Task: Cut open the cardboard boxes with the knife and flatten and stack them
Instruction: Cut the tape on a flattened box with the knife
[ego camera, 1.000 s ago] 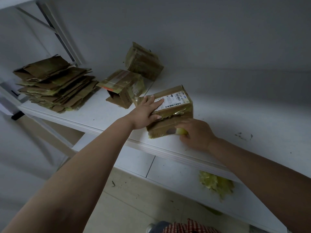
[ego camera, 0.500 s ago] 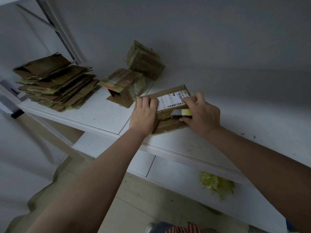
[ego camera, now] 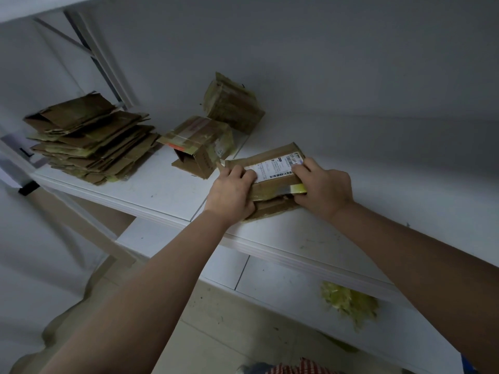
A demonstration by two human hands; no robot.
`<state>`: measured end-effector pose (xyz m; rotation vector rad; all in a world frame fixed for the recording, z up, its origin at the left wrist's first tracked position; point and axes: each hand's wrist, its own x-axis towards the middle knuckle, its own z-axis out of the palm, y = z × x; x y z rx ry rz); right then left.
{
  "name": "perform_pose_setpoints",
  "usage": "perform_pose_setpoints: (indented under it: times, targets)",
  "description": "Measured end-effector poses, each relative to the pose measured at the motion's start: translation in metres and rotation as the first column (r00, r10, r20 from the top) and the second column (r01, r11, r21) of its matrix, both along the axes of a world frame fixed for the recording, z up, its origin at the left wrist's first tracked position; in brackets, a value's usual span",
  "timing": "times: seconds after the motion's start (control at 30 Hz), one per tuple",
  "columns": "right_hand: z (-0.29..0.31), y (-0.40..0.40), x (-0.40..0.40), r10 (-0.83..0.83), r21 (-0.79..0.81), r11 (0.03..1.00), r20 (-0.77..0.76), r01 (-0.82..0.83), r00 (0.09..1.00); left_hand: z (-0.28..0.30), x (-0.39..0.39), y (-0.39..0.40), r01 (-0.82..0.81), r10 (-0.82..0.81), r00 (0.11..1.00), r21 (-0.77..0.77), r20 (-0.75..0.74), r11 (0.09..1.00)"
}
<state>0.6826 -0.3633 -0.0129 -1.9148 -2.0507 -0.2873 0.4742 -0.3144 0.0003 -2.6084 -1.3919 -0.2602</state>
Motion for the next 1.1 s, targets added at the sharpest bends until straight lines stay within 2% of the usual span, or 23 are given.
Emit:
perform_pose_setpoints:
  times: [0.17, 0.37, 0.53, 0.6, 0.7, 0.77, 0.83, 0.97, 1.1]
  targets:
    - [0.001, 0.0, 0.007, 0.017, 0.015, 1.0, -0.041, -0.016, 0.999, 0.009, 0.002, -0.003, 0.016, -0.016, 1.0, -0.053, -0.007, 0.998]
    - [0.009, -0.003, 0.008, 0.021, 0.008, 1.0, -0.088, -0.021, 0.996, 0.023, 0.004, -0.004, 0.009, -0.022, 0.995, -0.137, -0.099, 0.991]
    - [0.017, -0.003, 0.019, -0.06, -0.031, 0.998, -0.166, 0.055, 0.984, 0.033, 0.004, -0.008, 0.041, -0.075, 0.988, -0.233, -0.138, 0.972]
    - [0.019, -0.002, 0.022, -0.087, -0.058, 0.995, -0.232, 0.075, 0.969, 0.038, -0.002, -0.004, 0.043, -0.054, 0.998, -0.305, -0.028, 0.952]
    - [0.022, 0.003, 0.026, -0.152, -0.041, 0.988, -0.349, 0.147, 0.925, 0.04, -0.015, 0.004, 0.071, 0.05, 0.958, -0.403, 0.282, 0.913]
    - [0.023, 0.007, 0.025, -0.162, -0.005, 0.985, -0.401, 0.175, 0.901, 0.032, -0.019, 0.004, 0.094, 0.094, 0.895, -0.389, 0.436, 0.916]
    - [0.019, 0.008, 0.02, -0.137, 0.043, 0.985, -0.385, 0.166, 0.913, 0.02, -0.019, 0.002, 0.11, 0.079, 0.847, -0.319, 0.526, 0.941]
    - [0.003, 0.003, 0.018, -0.088, 0.117, 0.985, -0.3, 0.129, 0.95, -0.006, -0.018, 0.005, 0.106, 0.015, 0.831, -0.186, 0.556, 0.977]
    - [-0.008, 0.0, 0.008, -0.115, 0.069, 0.987, -0.335, 0.146, 0.935, -0.023, -0.008, -0.003, -0.041, 0.175, 0.85, -0.269, 0.497, 0.962]
